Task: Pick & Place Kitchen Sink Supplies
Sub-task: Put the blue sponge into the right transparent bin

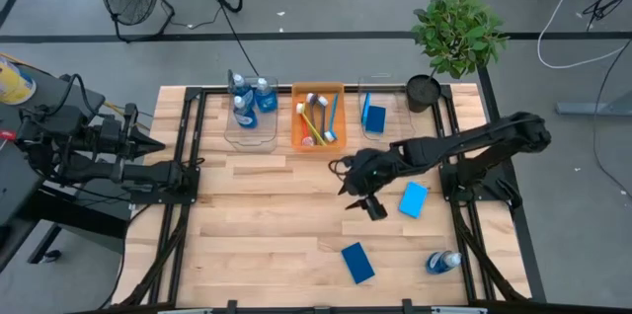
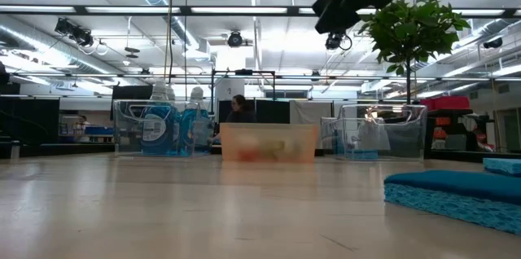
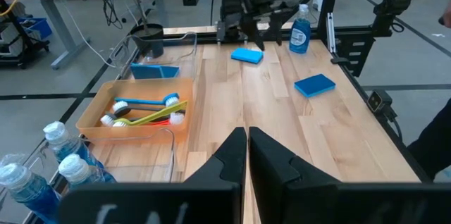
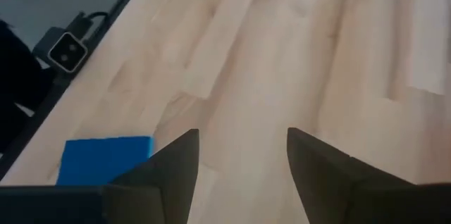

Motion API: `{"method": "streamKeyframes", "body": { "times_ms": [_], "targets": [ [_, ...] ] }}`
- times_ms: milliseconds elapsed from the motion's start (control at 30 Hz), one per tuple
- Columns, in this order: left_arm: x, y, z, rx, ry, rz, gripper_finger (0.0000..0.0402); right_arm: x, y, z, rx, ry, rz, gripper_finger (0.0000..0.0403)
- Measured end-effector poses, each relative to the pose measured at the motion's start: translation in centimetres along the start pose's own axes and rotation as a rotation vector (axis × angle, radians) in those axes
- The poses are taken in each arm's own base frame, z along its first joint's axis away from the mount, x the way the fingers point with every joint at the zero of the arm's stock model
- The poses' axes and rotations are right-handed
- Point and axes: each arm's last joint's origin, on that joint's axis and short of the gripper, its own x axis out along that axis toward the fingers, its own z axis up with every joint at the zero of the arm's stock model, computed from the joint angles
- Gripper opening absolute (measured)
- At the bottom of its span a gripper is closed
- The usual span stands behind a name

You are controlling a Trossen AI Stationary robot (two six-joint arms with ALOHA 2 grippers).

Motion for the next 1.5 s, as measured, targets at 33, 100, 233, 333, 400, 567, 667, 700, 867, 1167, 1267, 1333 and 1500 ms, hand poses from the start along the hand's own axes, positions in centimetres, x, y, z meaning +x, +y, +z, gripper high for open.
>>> {"method": "streamKeyframes", "body": {
  "times_ms": [33,100,233,333,400,567,667,700,867,1167,1267,1333,1500],
  "targets": [
    [0.0,0.0,0.0,0.0,0.0,0.001,0.0023,0.4,0.2,0.0,-0.01,0.004,0.008,0.0214],
    [0.0,0.0,0.0,0.0,0.0,0.0,0.0023,1.1,0.8,0.0,-0.025,0.012,0.024,0.0214],
    [0.0,0.0,0.0,0.0,0.0,0.0,0.0023,2.6,1.9,0.0,-0.055,0.012,0.092,0.0214],
    [0.0,0.0,0.0,0.0,0.0,0.0,0.0023,3.8,2.9,0.1,-0.077,-0.017,0.179,0.0214],
    [0.0,0.0,0.0,0.0,0.0,0.0,0.0023,4.7,3.4,-0.2,-0.076,-0.036,0.214,0.0214],
    [0.0,0.0,0.0,0.0,0.0,0.001,0.0023,7.0,4.2,-1.7,-0.02,-0.05,0.292,0.0214],
    [0.0,0.0,0.0,0.0,0.0,0.0,0.0023,7.7,4.8,-2.9,0.02,-0.045,0.325,0.0214],
    [0.0,0.0,0.0,0.0,0.0,0.001,0.0023,7.9,5.0,-3.3,0.023,-0.053,0.329,0.0214],
    [0.0,0.0,0.0,0.0,0.0,0.0,0.0023,8.6,5.7,-6.1,0.01,-0.089,0.312,0.0214],
    [0.0,0.0,0.0,0.0,0.0,0.0,0.0023,9.0,6.4,-9.1,0.04,-0.137,0.194,0.0214],
    [0.0,0.0,0.0,0.0,0.0,0.0,0.0023,9.0,6.5,-9.7,0.064,-0.132,0.199,0.0214],
    [0.0,0.0,0.0,0.0,0.0,0.0,0.0023,9.0,6.6,-9.8,0.074,-0.129,0.194,0.0214],
    [0.0,0.0,0.0,0.0,0.0,0.0,0.0023,9.7,6.6,-10.4,0.088,-0.113,0.147,0.0214]
  ]
}}
